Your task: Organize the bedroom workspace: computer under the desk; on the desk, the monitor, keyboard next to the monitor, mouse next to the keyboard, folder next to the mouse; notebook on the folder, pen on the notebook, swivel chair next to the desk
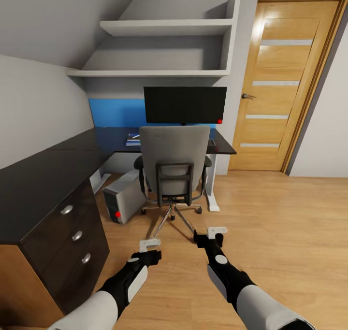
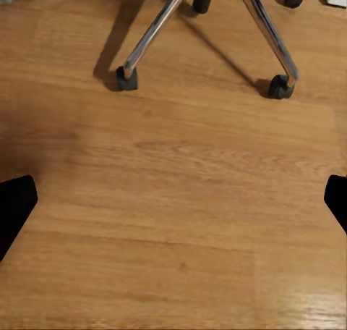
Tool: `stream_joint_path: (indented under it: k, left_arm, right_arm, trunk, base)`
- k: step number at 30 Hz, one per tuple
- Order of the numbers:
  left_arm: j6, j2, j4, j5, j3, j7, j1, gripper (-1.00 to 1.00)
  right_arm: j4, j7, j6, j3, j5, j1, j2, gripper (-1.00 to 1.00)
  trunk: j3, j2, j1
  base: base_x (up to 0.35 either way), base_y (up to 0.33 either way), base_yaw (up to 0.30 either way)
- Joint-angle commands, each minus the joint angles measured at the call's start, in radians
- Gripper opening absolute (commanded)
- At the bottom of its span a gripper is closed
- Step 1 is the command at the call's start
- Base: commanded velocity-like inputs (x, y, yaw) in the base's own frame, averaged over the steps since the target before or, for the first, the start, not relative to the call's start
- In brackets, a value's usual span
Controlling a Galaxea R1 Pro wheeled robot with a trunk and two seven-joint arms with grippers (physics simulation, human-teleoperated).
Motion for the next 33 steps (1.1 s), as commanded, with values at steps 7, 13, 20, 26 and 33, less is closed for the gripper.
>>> stream_joint_path:
  k: [7, 13, 20, 26, 33]
  left_arm:
    - [-0.267, 0.000, 0.304, 0.002, -0.004, 0.006, 0.000, 1.00]
    - [-0.392, 0.023, 0.388, 0.005, -0.004, 0.010, 0.005, 1.00]
    - [-0.420, 0.039, 0.390, 0.005, -0.004, 0.010, 0.116, 1.00]
    - [-0.447, 0.063, 0.390, 0.005, -0.004, 0.003, 0.189, 1.00]
    - [-0.475, 0.082, 0.390, 0.004, -0.004, -0.001, 0.211, 1.00]
  right_arm:
    - [0.222, -0.006, -0.249, 0.009, -0.014, -0.001, -0.016, 1.00]
    - [0.380, -0.004, -0.352, 0.010, -0.009, 0.133, -0.029, 1.00]
    - [0.388, 0.010, -0.378, 0.013, -0.009, 0.242, -0.089, 1.00]
    - [0.388, 0.015, -0.378, 0.014, -0.010, 0.270, -0.096, 1.00]
    - [0.387, 0.016, -0.379, 0.014, -0.012, 0.274, -0.095, 1.00]
  trunk:
    - [0.021, 0.049, -0.027]
    - [0.040, 0.091, -0.050]
    - [0.062, 0.140, -0.077]
    - [0.081, 0.182, -0.100]
    - [0.103, 0.231, -0.127]
  base:
    - [0.000, 0.000, 0.000]
    - [0.000, 0.000, 0.000]
    - [0.000, 0.000, 0.000]
    - [0.000, 0.000, 0.000]
    - [0.000, 0.000, 0.000]
